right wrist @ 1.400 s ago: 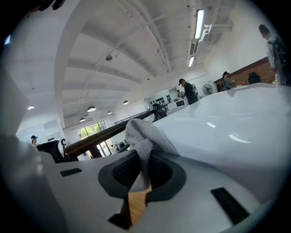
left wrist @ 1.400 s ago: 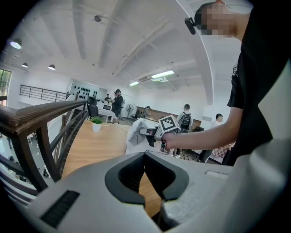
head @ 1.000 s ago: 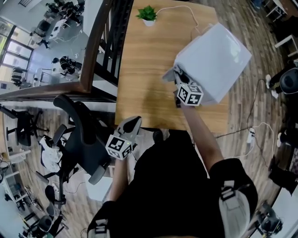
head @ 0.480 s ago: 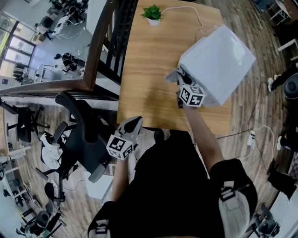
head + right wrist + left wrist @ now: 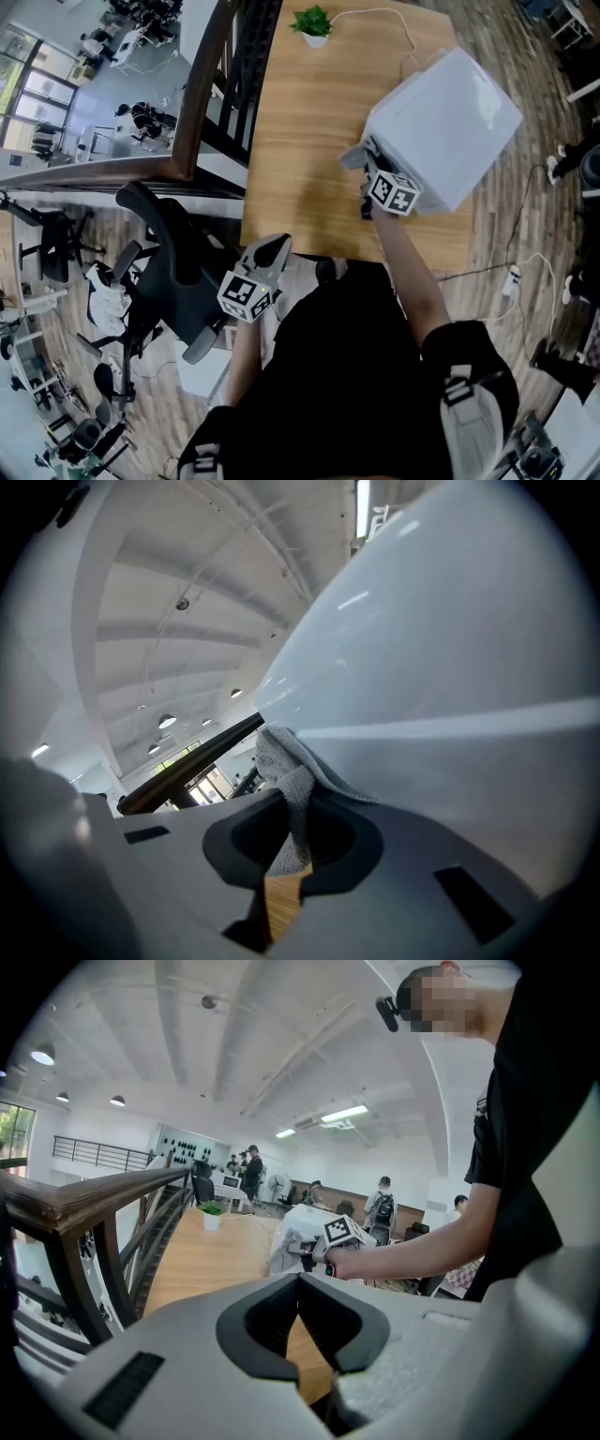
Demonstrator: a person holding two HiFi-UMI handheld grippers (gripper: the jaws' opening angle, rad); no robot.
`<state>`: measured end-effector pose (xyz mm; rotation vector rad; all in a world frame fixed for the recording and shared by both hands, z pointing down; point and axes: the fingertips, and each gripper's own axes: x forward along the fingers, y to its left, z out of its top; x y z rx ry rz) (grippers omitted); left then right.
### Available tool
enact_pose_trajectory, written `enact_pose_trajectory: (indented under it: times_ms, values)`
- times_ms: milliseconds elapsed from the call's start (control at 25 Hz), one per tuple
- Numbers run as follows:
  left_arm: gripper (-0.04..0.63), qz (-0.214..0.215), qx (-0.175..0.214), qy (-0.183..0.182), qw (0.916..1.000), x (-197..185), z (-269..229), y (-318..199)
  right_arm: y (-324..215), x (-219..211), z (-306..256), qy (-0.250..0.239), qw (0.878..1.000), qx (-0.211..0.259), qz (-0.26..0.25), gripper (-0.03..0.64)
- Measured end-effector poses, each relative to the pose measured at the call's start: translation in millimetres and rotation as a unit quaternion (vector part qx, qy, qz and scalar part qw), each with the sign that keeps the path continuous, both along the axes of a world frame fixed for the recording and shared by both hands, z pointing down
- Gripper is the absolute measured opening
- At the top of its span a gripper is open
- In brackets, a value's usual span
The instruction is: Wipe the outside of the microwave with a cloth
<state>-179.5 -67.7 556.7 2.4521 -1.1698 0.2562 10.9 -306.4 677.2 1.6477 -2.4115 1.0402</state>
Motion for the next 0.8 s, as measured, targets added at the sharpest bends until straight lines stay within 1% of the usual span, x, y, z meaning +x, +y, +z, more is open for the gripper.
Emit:
enact_pose_trajectory:
  times_ms: [80,280,400,800]
  values:
    - [-0.005,0.0,0.001,-0.001,1.0,-1,-1,0,-1,-3,5,-0.006,1.0,-0.004,0.0,0.026]
    - [-0.005,0.003,0.0,-0.005,1.0,1,-2,4,0,-3,16,0.002,1.0,-0.015,0.002,0.028]
    - [-0.005,0.004,-0.004,-0.008,1.0,2,-2,6,0,-2,22,-0.006,1.0,-0.021,0.006,0.026]
    - [-0.005,0.019,-0.002,-0.01,0.9998,12,-5,4,7,8,16,-0.021,1.0,-0.017,0.012,0.027]
